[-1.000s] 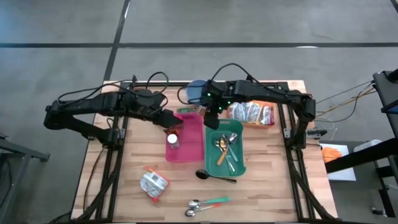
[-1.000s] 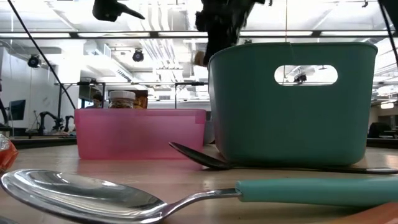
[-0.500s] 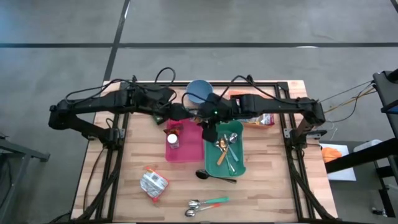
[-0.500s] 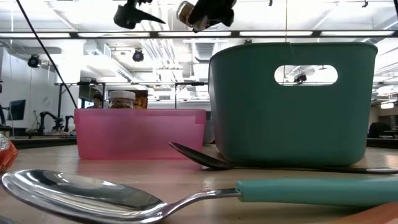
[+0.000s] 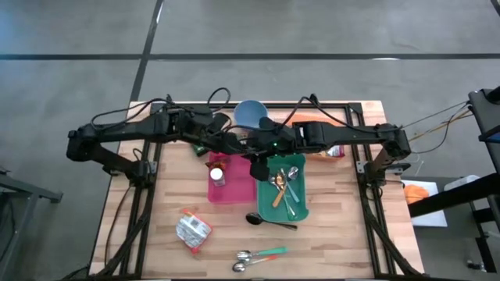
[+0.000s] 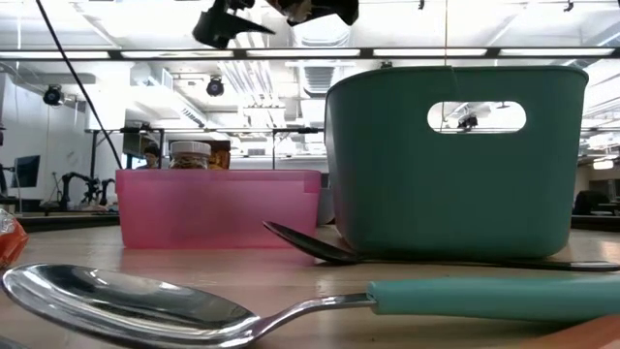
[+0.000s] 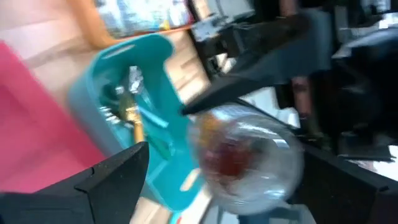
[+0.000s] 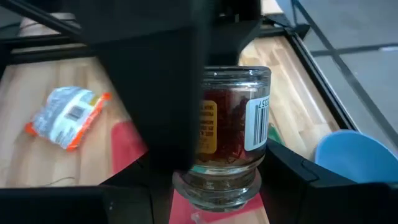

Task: Pick & Place Food Item
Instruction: Put the brown spice bottle into the red bin

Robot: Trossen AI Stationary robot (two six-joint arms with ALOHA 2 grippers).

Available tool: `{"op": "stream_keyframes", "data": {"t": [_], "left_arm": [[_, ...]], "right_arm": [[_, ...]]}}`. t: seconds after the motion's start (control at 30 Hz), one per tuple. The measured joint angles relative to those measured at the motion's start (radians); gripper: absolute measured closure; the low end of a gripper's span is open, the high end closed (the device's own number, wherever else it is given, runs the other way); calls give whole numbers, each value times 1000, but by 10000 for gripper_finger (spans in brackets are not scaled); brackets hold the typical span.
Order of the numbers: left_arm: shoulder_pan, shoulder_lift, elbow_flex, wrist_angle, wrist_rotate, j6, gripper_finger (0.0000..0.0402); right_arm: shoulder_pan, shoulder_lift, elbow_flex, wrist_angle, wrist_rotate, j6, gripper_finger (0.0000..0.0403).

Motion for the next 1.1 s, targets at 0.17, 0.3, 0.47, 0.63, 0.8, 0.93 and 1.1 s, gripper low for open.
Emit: {"op": "stream_keyframes", "data": {"t": [0.17,0.3,0.47,0.63,0.8,0.93,1.1], "left_arm": [[0,19,0,15,22,0,25],[1,19,0,15,21,1,48],[2,19,0,14,21,3,97],[2,19,0,19,35,29,165],[2,18,1,8,56,57,231],[2,14,1,8,68,75,231],[2,10,1,11,75,103,231]], "right_arm": [[3,0,0,-11,6,11,231],[8,0,0,-14,6,7,231],[8,0,0,-15,6,8,231],[11,0,0,-15,6,8,231],[14,0,0,-25,6,10,231],[19,0,0,-19,9,9,231],[19,0,0,-10,6,11,201]]}}
